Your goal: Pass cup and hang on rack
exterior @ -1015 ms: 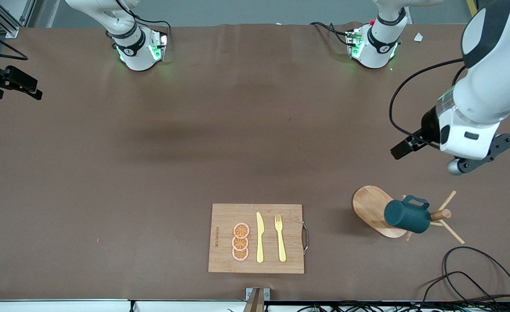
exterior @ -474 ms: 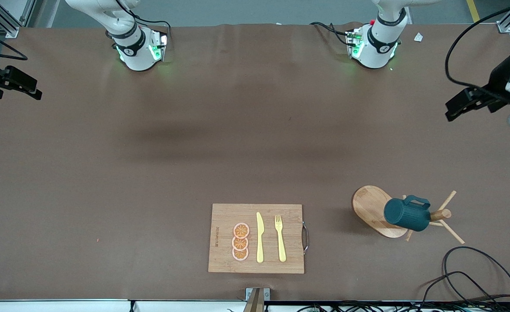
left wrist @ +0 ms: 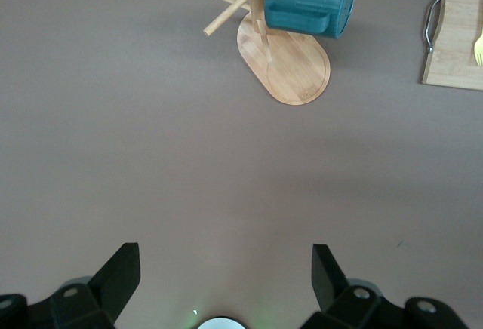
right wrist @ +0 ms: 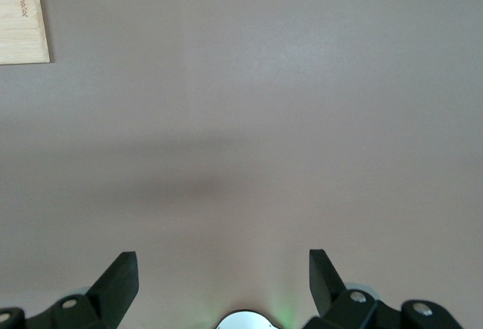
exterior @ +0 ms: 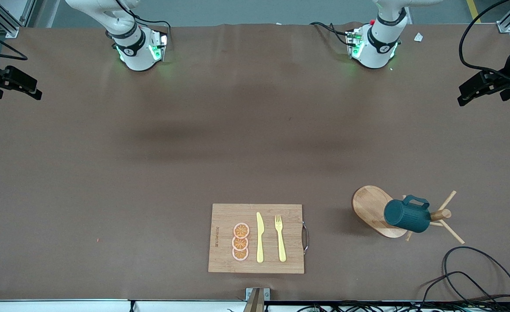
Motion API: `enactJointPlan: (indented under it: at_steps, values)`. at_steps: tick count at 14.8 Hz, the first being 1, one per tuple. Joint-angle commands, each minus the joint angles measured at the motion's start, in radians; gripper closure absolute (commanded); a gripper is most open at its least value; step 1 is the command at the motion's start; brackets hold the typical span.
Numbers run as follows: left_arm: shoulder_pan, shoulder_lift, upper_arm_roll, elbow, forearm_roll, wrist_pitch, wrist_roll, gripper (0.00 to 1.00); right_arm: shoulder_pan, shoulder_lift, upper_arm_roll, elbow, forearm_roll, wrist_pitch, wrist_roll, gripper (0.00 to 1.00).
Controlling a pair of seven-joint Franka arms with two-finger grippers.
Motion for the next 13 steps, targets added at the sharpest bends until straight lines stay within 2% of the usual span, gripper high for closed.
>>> enactJointPlan:
  at_steps: [1, 13]
  values:
    - [-0.006, -0.069, 0.012, -0.095, -0.016, 0.051, 0.033, 0.0, -0.008, -0.032, 0.008, -0.03, -0.009, 0.005, -0.011, 0.0]
    - [0.001, -0.061, 0.011, -0.081, -0.004, 0.045, 0.113, 0.0, -0.011, -0.03, 0.006, -0.032, -0.009, 0.005, -0.011, 0.0]
